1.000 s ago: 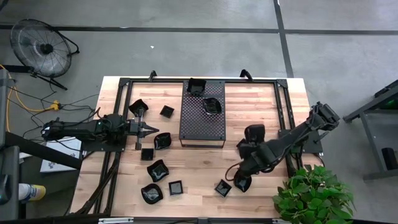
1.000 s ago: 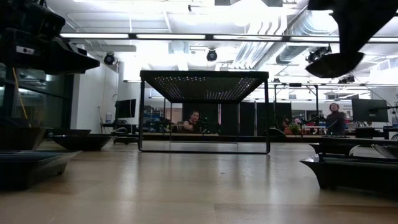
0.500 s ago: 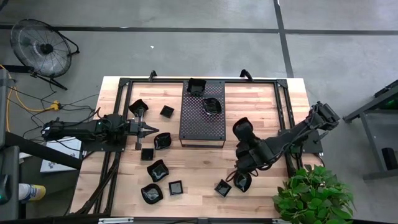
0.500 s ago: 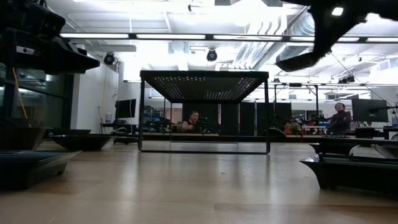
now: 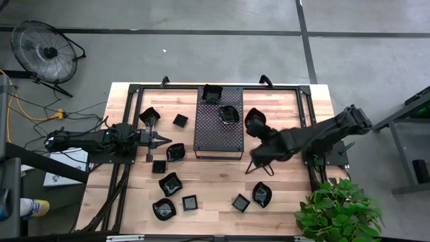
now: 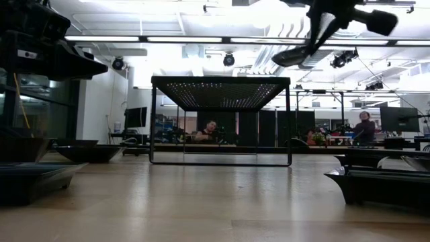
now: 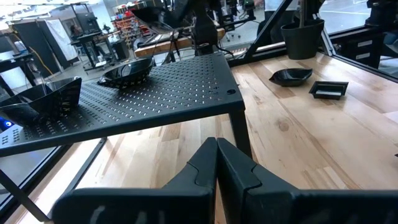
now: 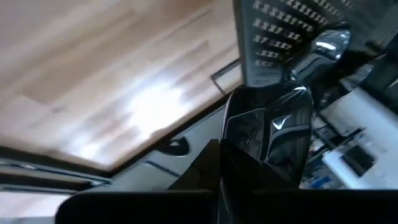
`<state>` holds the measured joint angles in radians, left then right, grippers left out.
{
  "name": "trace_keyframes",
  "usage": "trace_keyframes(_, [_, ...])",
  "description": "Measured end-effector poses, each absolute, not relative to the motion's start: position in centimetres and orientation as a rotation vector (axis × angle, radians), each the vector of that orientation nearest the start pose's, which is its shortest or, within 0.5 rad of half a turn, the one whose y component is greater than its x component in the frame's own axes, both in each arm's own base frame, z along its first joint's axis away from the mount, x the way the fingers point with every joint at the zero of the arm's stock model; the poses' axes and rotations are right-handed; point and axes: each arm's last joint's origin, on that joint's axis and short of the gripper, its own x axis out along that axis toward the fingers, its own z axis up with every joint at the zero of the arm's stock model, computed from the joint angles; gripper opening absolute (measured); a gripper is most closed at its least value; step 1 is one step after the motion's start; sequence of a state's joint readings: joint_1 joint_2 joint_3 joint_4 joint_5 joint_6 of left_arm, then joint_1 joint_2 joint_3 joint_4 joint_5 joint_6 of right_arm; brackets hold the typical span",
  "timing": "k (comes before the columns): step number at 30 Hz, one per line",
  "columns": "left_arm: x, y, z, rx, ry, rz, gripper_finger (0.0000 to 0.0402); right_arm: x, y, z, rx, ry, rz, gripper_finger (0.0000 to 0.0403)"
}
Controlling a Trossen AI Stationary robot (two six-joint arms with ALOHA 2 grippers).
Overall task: Pick & Place Mini shaped plates
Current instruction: Stack the black leaf shape plate on top of the other black leaf shaped plate on the shelf
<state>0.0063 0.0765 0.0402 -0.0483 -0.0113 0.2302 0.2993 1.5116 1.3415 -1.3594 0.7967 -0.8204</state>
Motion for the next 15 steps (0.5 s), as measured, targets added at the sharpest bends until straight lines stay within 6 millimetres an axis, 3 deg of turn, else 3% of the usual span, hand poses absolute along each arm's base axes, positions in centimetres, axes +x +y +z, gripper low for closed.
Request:
trace_keyframes(8, [10.0, 0.1, 16.7, 0.23, 0.087, 0.008, 0.0001, 27.4, 4.7, 30.8, -1.539, 1.242, 0.344, 0.0])
trace_keyframes(15, [10.0, 0.1, 16.7, 0.23, 0.086, 0.008, 0.0001, 28.6, 2.6, 31.0, -1.594, 1.162, 0.445, 0.0])
